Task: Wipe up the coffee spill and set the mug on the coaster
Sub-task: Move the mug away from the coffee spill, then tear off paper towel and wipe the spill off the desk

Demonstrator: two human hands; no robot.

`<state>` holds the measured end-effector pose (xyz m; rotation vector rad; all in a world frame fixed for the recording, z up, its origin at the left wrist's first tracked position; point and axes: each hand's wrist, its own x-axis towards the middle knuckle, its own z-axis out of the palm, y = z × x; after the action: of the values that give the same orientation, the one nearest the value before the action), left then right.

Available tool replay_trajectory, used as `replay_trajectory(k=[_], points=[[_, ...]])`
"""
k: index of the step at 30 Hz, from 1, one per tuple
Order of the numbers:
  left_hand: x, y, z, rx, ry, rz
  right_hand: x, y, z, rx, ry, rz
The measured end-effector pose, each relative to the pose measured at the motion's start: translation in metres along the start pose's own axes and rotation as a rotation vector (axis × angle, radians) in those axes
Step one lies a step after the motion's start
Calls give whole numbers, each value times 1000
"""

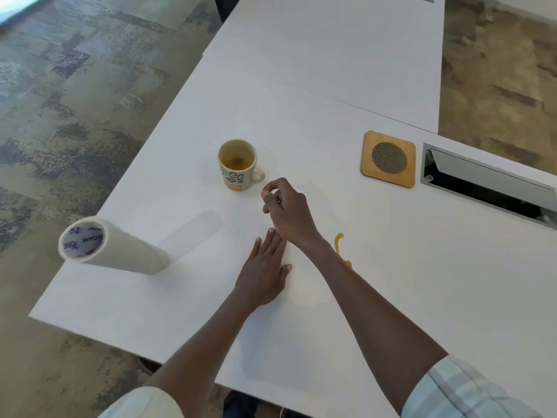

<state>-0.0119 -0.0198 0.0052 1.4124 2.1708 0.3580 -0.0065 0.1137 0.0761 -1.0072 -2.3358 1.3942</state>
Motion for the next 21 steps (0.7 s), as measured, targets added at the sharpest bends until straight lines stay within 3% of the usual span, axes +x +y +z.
replay_trajectory(k=[4, 9, 14, 17, 21], points=[[-29, 11, -41, -127, 61, -66, -25, -15, 4, 7, 54, 3], [-69, 21, -107, -65, 206, -175, -49, -36, 15, 5, 29, 27], [-115, 20, -176, -1, 587, -210, -66, -68, 30, -38, -68, -20], [-136, 2, -200, 56, 783, -359, -70, -90, 37, -73, -118, -66], [-148, -31, -211, 11, 763, -649, -70, -115, 47, -135, -146, -159]])
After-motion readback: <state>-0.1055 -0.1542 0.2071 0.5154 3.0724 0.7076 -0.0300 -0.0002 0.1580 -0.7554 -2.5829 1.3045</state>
